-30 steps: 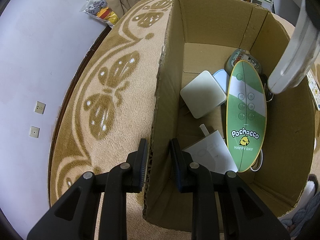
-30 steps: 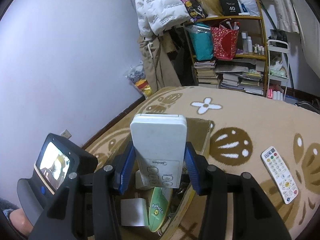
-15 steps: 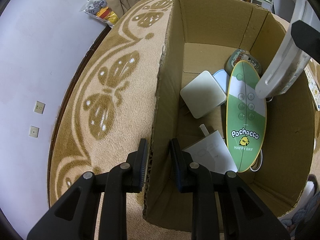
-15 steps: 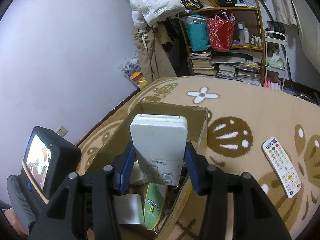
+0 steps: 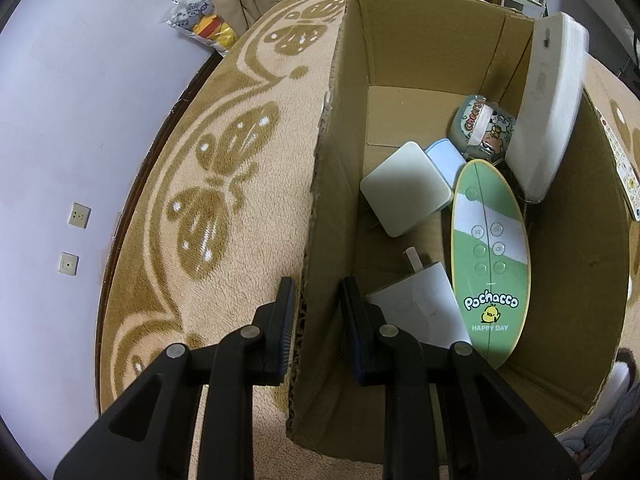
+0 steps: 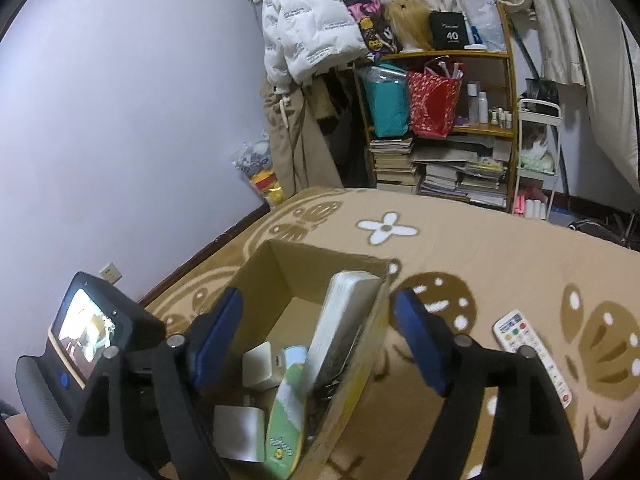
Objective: Organize rigid objects
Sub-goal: 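Carry the white air-conditioner remote into the box and release it, then move the right gripper to the white TV remote and grasp it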
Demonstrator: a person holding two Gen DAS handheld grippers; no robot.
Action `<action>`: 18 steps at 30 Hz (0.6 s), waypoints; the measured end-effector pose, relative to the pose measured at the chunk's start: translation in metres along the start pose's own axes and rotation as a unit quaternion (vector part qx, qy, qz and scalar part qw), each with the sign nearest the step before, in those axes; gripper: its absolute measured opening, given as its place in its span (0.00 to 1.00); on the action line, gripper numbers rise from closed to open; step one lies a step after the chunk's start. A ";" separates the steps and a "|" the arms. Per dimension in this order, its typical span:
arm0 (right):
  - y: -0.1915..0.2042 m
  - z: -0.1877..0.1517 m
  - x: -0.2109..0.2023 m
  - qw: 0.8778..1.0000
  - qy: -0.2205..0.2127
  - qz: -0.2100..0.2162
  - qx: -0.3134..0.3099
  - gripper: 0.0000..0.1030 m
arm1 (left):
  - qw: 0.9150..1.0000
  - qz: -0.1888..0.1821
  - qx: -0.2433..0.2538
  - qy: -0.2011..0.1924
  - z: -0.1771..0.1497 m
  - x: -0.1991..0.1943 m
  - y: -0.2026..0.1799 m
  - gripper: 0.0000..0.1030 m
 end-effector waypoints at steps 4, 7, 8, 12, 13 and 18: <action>-0.019 0.002 0.005 1.000 0.005 -0.025 0.009 0.85 | 1.000 -0.001 -0.001 0.000 0.000 0.000 0.000 0.22; -0.037 0.004 0.011 0.999 0.014 -0.036 0.020 0.88 | 1.000 -0.001 -0.001 0.001 0.000 0.000 0.000 0.22; -0.044 0.004 0.014 0.999 0.016 -0.039 0.022 0.89 | 1.000 -0.002 -0.001 0.001 0.000 0.000 0.000 0.22; -0.071 0.001 0.027 0.997 0.030 -0.065 0.024 0.90 | 1.000 -0.001 0.000 0.000 0.001 0.000 0.000 0.22; -0.079 0.000 0.030 0.996 0.033 -0.073 0.027 0.90 | 1.000 -0.001 0.000 0.000 0.001 0.000 0.001 0.22; -0.118 -0.008 0.048 0.992 0.054 -0.102 0.047 0.90 | 1.000 -0.003 -0.001 0.000 0.000 0.001 0.001 0.22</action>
Point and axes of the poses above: each gripper's, at about its wrist camera, not at the fingertips, and x roughly the way its jaws point, y to its left, z to its top, the point moved 8 cm from there along x, roughly the way its jaws point, and after that the axes turned 10 degrees about -z, right-handed, at the moved point
